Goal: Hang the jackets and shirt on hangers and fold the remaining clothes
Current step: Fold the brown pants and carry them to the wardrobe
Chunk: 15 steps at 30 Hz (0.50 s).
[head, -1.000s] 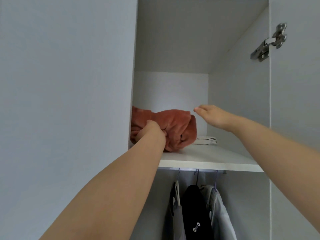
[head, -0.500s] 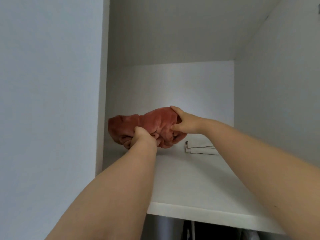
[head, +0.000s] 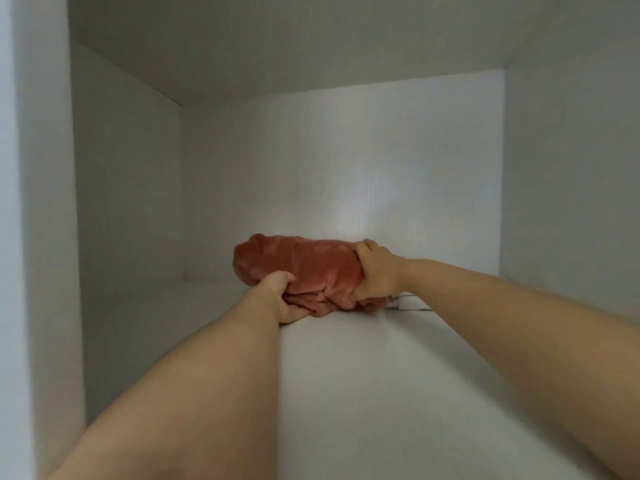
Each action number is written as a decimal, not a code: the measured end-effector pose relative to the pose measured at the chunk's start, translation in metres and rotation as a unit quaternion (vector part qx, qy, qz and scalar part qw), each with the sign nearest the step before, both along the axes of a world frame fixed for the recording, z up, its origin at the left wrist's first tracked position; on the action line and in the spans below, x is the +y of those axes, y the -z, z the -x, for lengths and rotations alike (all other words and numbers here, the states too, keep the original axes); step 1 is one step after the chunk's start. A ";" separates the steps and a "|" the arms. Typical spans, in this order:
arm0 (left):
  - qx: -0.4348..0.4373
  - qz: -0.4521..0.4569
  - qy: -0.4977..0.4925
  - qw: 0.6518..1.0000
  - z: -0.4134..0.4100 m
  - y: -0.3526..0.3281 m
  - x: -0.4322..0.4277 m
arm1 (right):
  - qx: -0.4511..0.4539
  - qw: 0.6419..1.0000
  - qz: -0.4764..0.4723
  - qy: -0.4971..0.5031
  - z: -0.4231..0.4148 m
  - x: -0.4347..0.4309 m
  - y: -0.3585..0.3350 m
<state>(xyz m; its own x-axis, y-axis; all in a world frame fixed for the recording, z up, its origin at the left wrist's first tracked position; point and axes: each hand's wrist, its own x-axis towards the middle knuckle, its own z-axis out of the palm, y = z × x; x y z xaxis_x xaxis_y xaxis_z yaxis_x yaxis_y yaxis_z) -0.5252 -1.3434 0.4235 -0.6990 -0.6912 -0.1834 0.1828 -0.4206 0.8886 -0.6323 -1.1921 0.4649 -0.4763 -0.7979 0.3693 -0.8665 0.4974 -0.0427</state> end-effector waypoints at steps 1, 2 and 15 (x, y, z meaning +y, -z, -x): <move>-0.004 0.003 0.005 1.000 0.003 0.001 0.004 | 0.008 1.000 0.015 0.003 0.003 0.002 0.003; -0.001 0.010 0.012 1.000 0.005 0.001 0.009 | -0.003 0.999 0.037 -0.004 0.005 0.003 0.004; -0.150 0.501 -0.440 0.730 0.012 0.001 0.015 | 0.308 0.948 0.060 -0.049 -0.013 -0.012 0.031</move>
<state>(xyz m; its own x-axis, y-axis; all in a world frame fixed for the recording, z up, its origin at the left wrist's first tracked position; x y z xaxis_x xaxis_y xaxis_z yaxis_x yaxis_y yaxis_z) -0.5372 -1.3280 0.4227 0.0641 -0.7402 0.6693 -0.2758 0.6314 0.7247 -0.6195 -1.2043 0.4342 -0.0662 -0.7618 0.6444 -0.7871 0.4368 0.4355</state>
